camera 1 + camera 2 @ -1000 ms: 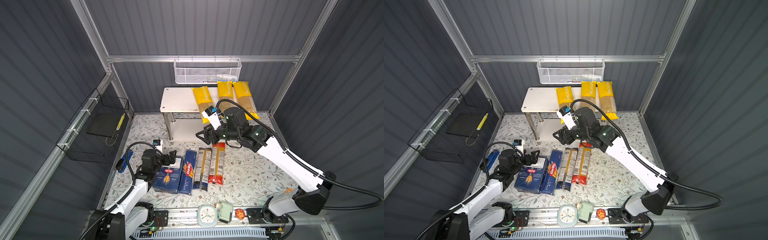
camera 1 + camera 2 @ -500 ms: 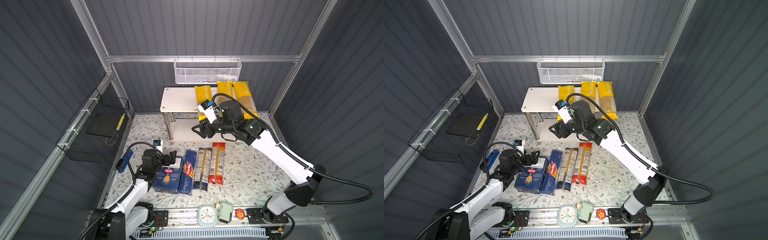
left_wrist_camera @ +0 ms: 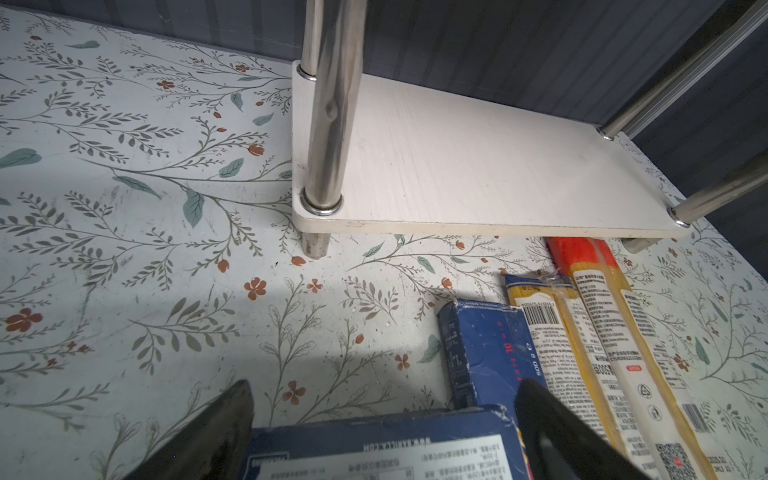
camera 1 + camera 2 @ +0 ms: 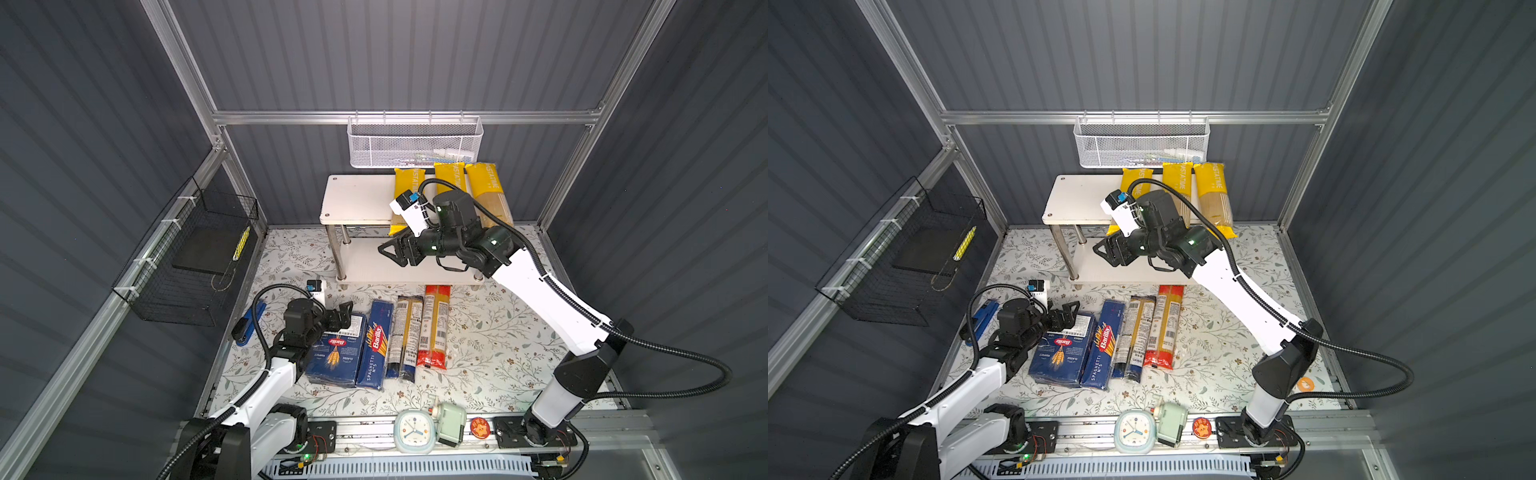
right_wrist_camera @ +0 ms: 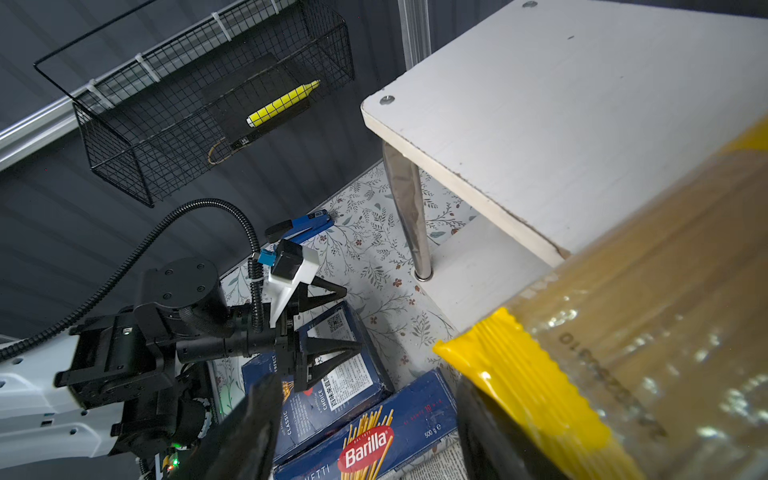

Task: Place and organize the pasta boxes and bags onto the shelf
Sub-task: 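Open the right gripper and release the yellow bag on the shelf, then withdraw the right gripper from the shelf down toward the spaghetti packs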

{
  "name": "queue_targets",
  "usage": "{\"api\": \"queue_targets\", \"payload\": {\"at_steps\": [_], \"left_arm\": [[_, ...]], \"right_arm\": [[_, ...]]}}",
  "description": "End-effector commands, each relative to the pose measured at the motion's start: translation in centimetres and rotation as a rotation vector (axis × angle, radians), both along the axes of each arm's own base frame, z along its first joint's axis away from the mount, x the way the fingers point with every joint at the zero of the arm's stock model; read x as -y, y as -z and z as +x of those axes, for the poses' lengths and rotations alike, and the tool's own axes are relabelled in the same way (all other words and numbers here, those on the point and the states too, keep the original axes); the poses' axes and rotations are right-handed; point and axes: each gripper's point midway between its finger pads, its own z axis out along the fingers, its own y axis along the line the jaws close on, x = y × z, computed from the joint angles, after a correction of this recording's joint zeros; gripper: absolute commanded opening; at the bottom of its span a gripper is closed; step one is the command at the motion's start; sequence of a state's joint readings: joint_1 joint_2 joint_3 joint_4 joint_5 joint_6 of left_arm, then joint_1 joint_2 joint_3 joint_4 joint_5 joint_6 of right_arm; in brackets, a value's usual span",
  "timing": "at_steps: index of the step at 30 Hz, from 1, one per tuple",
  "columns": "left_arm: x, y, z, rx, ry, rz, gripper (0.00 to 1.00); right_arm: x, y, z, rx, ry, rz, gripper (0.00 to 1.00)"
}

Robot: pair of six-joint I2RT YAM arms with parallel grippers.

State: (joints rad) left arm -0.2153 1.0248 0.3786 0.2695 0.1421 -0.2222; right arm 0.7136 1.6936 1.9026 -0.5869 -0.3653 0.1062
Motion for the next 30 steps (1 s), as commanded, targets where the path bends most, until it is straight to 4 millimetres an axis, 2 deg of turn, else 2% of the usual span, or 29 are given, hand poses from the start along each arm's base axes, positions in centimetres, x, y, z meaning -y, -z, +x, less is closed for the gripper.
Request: {"api": "queue_targets", "payload": {"at_steps": [1,4,9,14,18,21,25,27,28,30], "left_arm": [[0.3,-1.0,0.1,0.016,0.006,-0.012,0.99],[0.2,-1.2,0.1,0.021,0.001,-0.014,0.99],[0.0,-1.3,0.1,0.026,-0.006,-0.011,0.99],[-0.1,-1.5,0.0,0.035,-0.009,-0.008,0.99],[-0.3,-1.7,-0.1,0.044,-0.017,-0.006,0.99],[-0.2,-1.9,-0.2,0.045,-0.014,-0.008,0.99],[-0.1,-1.9,-0.2,0.048,-0.012,-0.015,0.99],[-0.1,-1.7,-0.2,0.041,-0.014,-0.015,0.99],[0.0,-1.8,-0.2,0.039,-0.009,-0.018,0.99],[0.2,-1.9,-0.1,0.041,0.004,-0.024,0.99]], "right_arm": [[0.5,0.3,1.5,-0.002,0.037,0.005,0.69],[0.4,0.6,0.9,-0.02,0.028,-0.007,0.69],[-0.1,1.0,-1.8,0.004,0.031,-0.061,0.7],[1.0,2.7,-4.9,-0.008,0.089,-0.102,0.71],[3.2,3.8,-7.7,-0.034,0.146,-0.068,0.71],[5.8,5.2,-8.7,-0.074,0.242,-0.051,0.71],[9.5,8.8,-9.2,-0.132,0.387,-0.079,0.71],[11.1,11.4,-9.4,-0.174,0.452,-0.12,0.72],[12.0,11.7,-9.8,-0.183,0.477,-0.118,0.73],[13.5,13.9,-10.1,-0.23,0.545,-0.154,0.73]]}}
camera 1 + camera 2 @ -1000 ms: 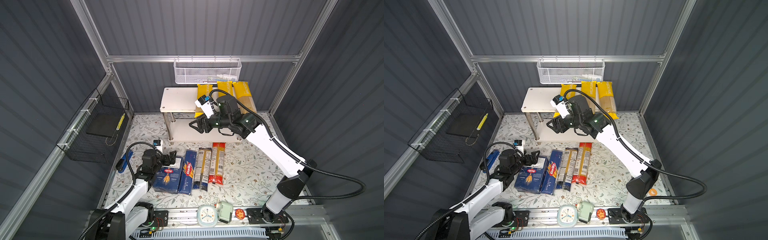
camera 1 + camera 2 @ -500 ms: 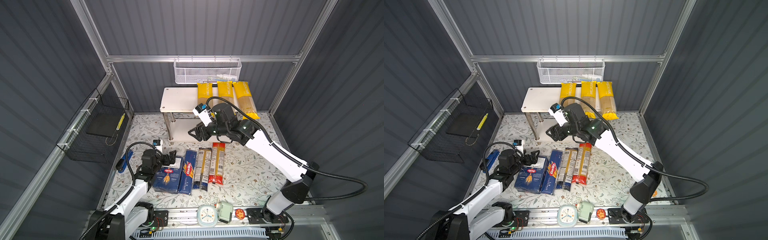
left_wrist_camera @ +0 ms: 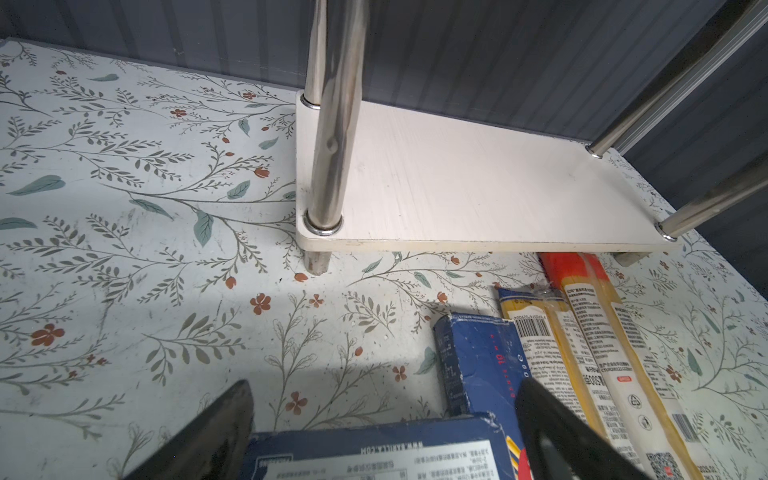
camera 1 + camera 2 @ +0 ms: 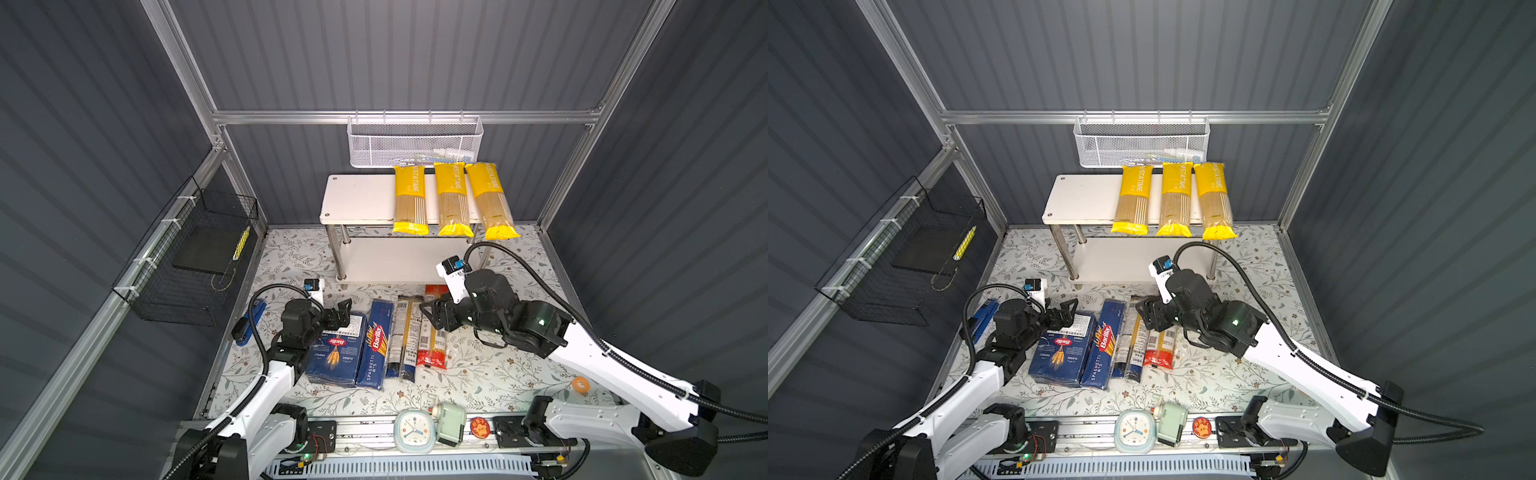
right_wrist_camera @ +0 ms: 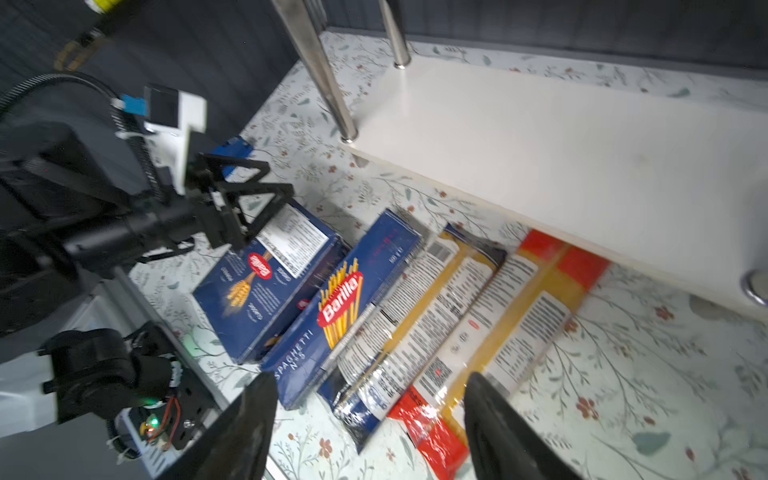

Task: Place and organize the pasta boxes and bags onto the shelf
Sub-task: 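Withdraw the right gripper from the shelf down toward the spaghetti packs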

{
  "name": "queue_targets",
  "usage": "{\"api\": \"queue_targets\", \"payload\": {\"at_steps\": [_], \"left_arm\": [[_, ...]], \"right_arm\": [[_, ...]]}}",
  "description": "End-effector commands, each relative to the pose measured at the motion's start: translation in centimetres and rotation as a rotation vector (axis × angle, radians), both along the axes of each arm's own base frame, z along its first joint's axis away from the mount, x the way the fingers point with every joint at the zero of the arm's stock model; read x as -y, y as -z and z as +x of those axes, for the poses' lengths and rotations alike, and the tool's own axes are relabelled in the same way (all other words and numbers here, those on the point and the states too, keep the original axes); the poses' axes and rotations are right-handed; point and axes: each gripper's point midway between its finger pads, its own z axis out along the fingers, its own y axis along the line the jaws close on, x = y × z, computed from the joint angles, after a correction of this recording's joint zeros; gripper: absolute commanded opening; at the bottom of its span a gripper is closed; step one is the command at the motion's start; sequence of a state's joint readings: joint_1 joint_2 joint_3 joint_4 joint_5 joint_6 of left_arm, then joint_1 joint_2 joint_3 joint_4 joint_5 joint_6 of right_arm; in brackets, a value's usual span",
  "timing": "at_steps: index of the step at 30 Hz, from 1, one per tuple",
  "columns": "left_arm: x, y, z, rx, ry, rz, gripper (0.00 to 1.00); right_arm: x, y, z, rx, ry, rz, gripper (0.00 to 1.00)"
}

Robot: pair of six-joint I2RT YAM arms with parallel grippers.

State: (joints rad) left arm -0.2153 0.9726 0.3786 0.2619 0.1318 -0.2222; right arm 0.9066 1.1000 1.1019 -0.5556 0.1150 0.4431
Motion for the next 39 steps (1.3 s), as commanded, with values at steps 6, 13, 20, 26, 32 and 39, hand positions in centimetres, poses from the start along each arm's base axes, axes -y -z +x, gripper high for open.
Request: {"api": "queue_targets", "payload": {"at_steps": [6,13,20,26,32,39], "left_arm": [[1.0,-0.1,0.1,-0.023,0.045,-0.024,0.99],[1.4,-0.5,0.1,-0.02,0.063,-0.046,0.99],[0.9,0.2,0.3,-0.042,0.031,-0.023,0.99],[0.2,0.1,0.3,-0.011,0.01,0.014,0.99],[0.0,1.1,0.7,-0.027,-0.011,0.021,0.99],[-0.2,0.5,0.6,-0.034,-0.014,0.031,0.99]], "right_arm": [[4.4,7.2,-0.7,-0.173,0.263,-0.072,0.74],[6.4,11.6,-1.4,-0.273,0.394,-0.122,0.76],[7.2,14.7,-2.2,-0.321,0.446,-0.104,0.8],[8.4,16.3,-2.7,-0.311,0.468,-0.107,0.82],[8.1,16.5,-2.6,-0.314,0.435,-0.146,0.84],[7.5,18.2,-2.1,-0.343,0.437,-0.209,0.88]]}}
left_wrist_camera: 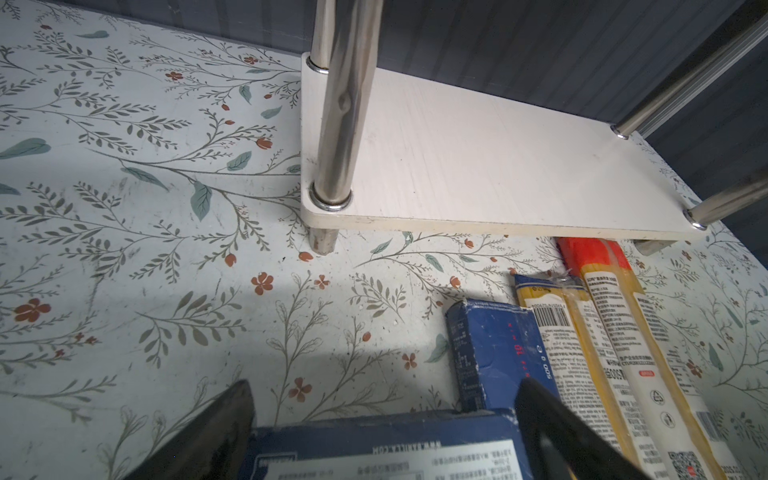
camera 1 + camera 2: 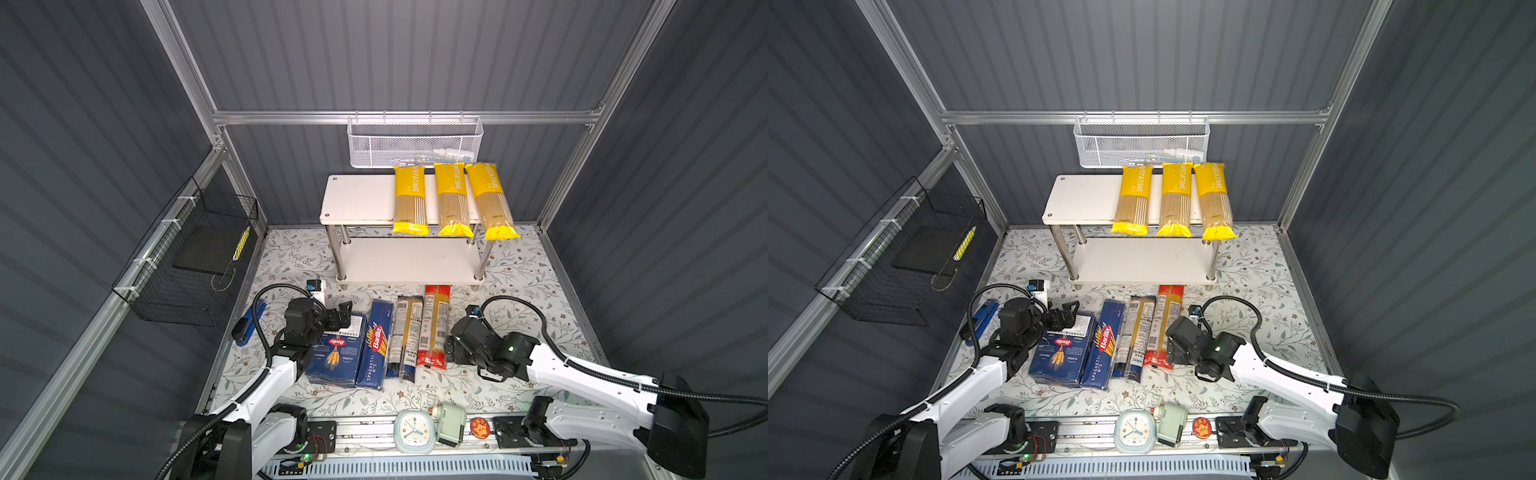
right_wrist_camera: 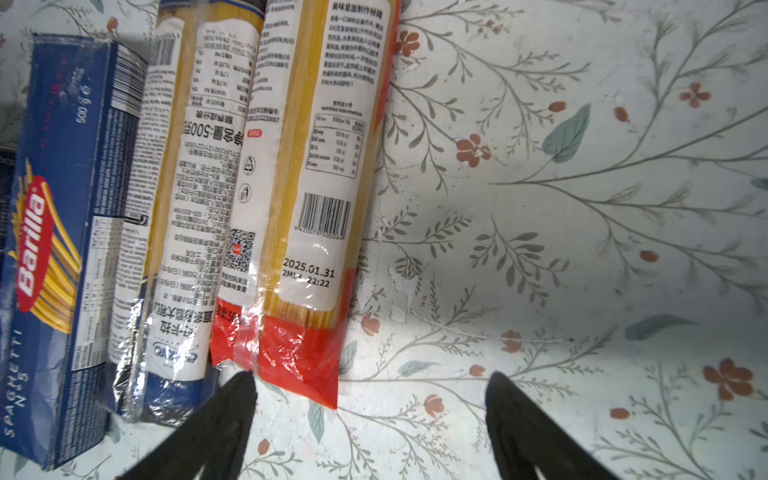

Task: Place and organize the pasta boxes and bags onto the shelf
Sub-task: 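Withdraw the right gripper from the shelf down toward the spaghetti packs, then lower the open right gripper over the red-ended spaghetti pack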

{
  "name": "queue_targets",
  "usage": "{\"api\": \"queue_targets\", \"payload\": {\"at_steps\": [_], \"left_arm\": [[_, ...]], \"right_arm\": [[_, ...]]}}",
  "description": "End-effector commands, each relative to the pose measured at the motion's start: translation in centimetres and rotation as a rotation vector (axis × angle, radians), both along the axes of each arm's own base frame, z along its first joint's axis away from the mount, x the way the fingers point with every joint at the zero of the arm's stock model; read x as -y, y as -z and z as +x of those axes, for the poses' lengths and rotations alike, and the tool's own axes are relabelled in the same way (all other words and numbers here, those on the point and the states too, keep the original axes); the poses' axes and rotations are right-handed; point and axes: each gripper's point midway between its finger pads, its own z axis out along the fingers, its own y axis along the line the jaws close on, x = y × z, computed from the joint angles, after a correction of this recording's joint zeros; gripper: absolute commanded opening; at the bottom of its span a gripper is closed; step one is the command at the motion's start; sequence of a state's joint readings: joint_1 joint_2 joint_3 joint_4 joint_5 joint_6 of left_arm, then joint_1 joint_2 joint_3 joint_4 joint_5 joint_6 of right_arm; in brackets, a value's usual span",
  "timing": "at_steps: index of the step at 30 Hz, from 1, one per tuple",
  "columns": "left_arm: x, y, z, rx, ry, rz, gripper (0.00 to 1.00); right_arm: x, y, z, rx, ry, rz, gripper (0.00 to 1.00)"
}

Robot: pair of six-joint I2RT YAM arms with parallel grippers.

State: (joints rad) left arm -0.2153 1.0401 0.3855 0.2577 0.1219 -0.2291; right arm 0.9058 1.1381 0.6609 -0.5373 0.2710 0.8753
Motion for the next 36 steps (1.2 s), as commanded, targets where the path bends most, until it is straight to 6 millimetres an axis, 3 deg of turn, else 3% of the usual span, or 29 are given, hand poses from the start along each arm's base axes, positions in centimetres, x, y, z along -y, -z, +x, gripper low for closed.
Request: {"api": "queue_targets", "payload": {"at_steps": [1,10,20,32,36], "left_arm": [[-0.1,-1.5,0.2,0.036,-0.003,0.017,0.99],[0.5,-0.9,0.4,0.017,0.02,-0.006,0.99],[0.1,-2.9,-0.5,0.072,0.014,-0.002,0.99],[0.2,-2.5,-0.4,0.063,0.015,-0.006,0.99],[0.2,-2.9,-0.4,0.069,0.018,-0.009,0.99]], "right_arm": [[-0.5,0.0,0.8,0.003,0.013,-0.018,0.89],[-1.7,0.1,2.1,-0.01,0.077,-0.041,0.92],[-3.2,2.1,2.8,-0.041,0.033,-0.092,0.97],[-5.9,2.6,4.4,-0.018,-0.002,-0.055,0.99],[-5.7,3.1,4.6,-0.029,0.001,-0.095,0.99]]}}
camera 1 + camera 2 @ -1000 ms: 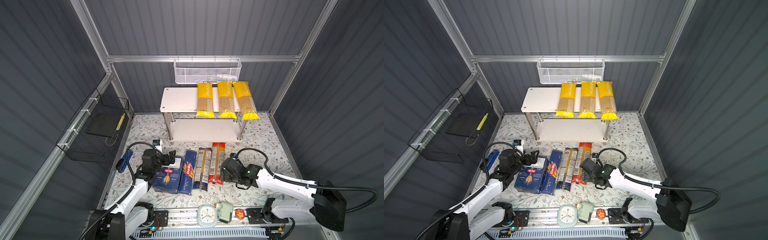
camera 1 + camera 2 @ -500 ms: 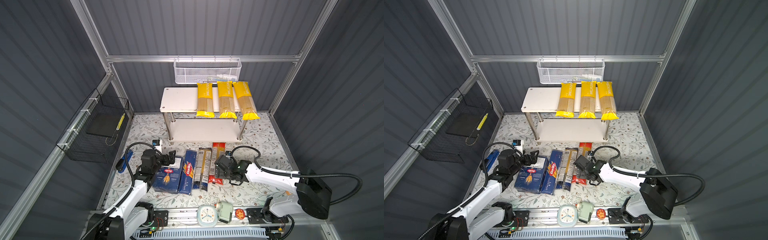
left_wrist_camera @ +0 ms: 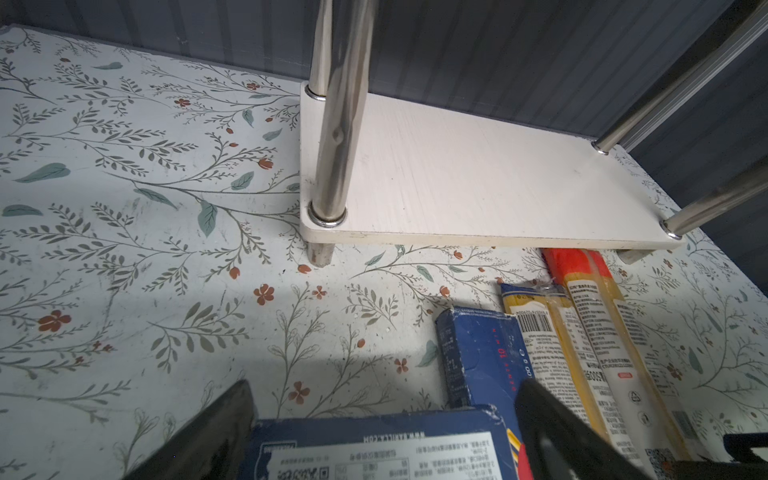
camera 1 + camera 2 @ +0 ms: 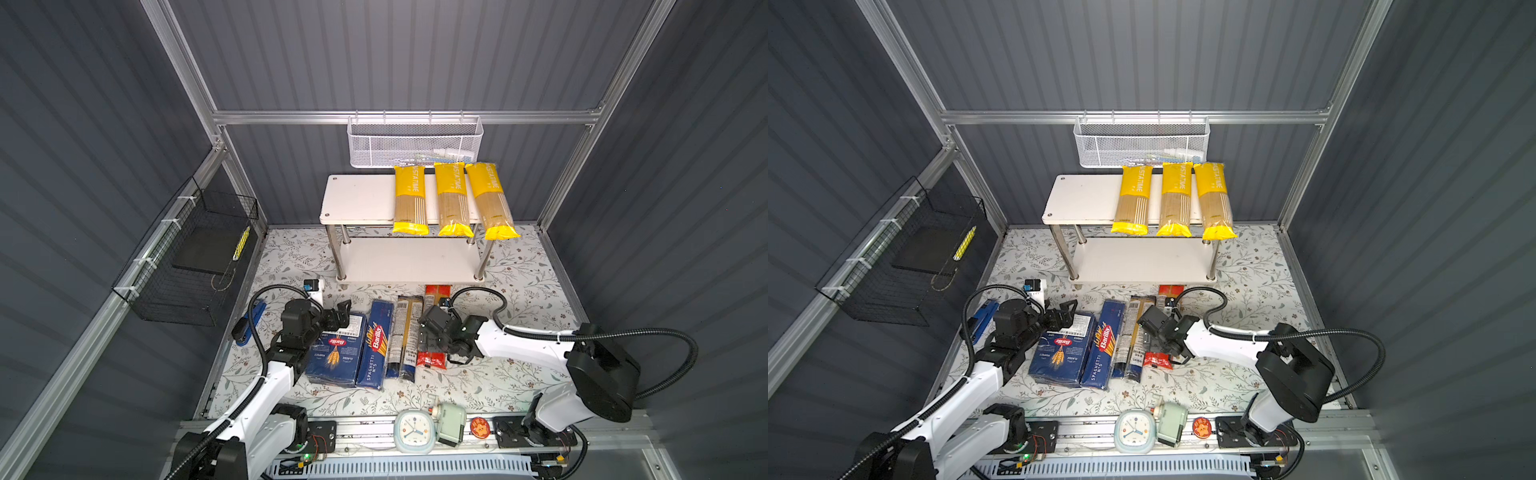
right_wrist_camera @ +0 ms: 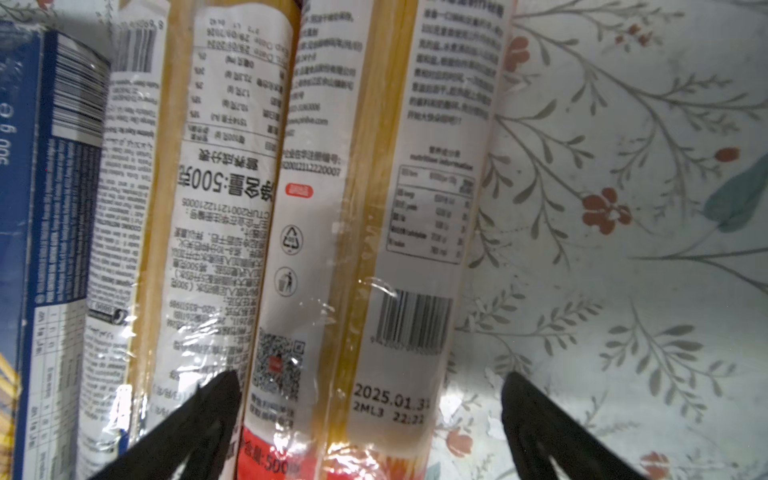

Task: Place and organize the pasta boxes and bags onto the shelf
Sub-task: 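Lower the open right gripper over the red-ended spaghetti pack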

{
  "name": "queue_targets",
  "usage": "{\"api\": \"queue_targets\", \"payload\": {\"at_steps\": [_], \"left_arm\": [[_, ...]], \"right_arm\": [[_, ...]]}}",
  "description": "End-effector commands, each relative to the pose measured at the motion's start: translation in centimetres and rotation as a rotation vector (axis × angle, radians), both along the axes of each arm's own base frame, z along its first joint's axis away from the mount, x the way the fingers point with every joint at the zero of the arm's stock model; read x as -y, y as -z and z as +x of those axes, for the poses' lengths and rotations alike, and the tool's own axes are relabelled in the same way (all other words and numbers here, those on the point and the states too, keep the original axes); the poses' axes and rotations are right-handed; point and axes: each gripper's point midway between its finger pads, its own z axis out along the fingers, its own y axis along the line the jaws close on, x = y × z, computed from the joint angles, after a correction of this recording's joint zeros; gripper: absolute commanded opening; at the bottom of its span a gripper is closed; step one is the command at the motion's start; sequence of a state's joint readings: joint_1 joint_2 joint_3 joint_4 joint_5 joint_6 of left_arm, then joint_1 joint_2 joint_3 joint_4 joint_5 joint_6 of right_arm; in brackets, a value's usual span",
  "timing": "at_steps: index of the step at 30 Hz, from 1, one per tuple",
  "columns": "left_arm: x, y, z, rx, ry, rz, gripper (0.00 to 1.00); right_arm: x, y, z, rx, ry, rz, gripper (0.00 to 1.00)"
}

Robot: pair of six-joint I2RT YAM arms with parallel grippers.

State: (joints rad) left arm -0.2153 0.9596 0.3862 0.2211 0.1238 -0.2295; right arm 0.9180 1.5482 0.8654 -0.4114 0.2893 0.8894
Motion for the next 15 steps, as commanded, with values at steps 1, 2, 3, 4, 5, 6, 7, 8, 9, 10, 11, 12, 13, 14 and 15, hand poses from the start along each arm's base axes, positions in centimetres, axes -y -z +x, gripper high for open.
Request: {"api": "queue_targets", "payload": {"at_steps": [1,2,3,4,5,6,7,8,9,10,11,12,13,14,15], "left_arm": [[0.3,-1.1,0.1,0.026,0.018,0.001,0.99],[0.3,-1.0,0.1,0.027,0.018,0.001,0.99],[0.3,-1.0,0.1,0.026,0.016,-0.001,0.99],[0.3,-0.9,0.1,0.024,0.015,0.0,0.99],[0.3,-0.9,0.2,0.022,0.015,0.001,0.99],[0.3,-0.9,0.2,0.02,0.015,0.001,0.99],[0.4,-0.9,0.2,0.02,0.017,0.001,0.99],[0.4,-0.9,0.2,0.021,0.018,-0.001,0.99],[0.4,-0.9,0.2,0.022,0.017,-0.002,0.99],[0.4,-0.9,0.2,0.022,0.017,-0.003,0.99],[0.4,-0.9,0.2,0.023,0.017,-0.003,0.99],[0.4,-0.9,0.2,0.022,0.017,-0.003,0.99],[0.4,-0.9,0.2,0.022,0.017,-0.001,0.99],[0.4,-0.9,0.2,0.022,0.017,-0.002,0.99],[0.3,-0.9,0.2,0.025,0.014,-0.002,0.99]], "right_arm": [[0.0,0.1,0.3,0.006,-0.006,-0.036,0.99],[0.1,0.1,0.3,0.003,-0.004,-0.042,0.99],[0.2,0.2,0.3,-0.001,-0.002,-0.047,0.99],[0.2,0.3,0.3,-0.004,0.0,-0.05,0.99],[0.3,0.5,0.2,-0.009,0.001,-0.056,0.99],[0.6,0.6,0.0,-0.013,0.004,-0.064,0.99],[0.8,0.8,-0.1,-0.016,0.011,-0.073,0.99],[1.2,1.0,-0.3,-0.021,0.018,-0.085,0.99],[1.5,1.1,-0.5,-0.028,0.024,-0.093,0.99],[1.8,1.3,-0.7,-0.034,0.027,-0.099,0.99],[2.1,1.5,-0.9,-0.04,0.03,-0.101,0.99],[2.4,1.7,-1.2,-0.047,0.034,-0.104,0.99],[2.7,1.9,-1.5,-0.052,0.037,-0.107,0.99],[3.1,2.1,-1.8,-0.059,0.042,-0.112,0.99],[3.5,2.3,-2.1,-0.065,0.048,-0.117,0.99]]}}
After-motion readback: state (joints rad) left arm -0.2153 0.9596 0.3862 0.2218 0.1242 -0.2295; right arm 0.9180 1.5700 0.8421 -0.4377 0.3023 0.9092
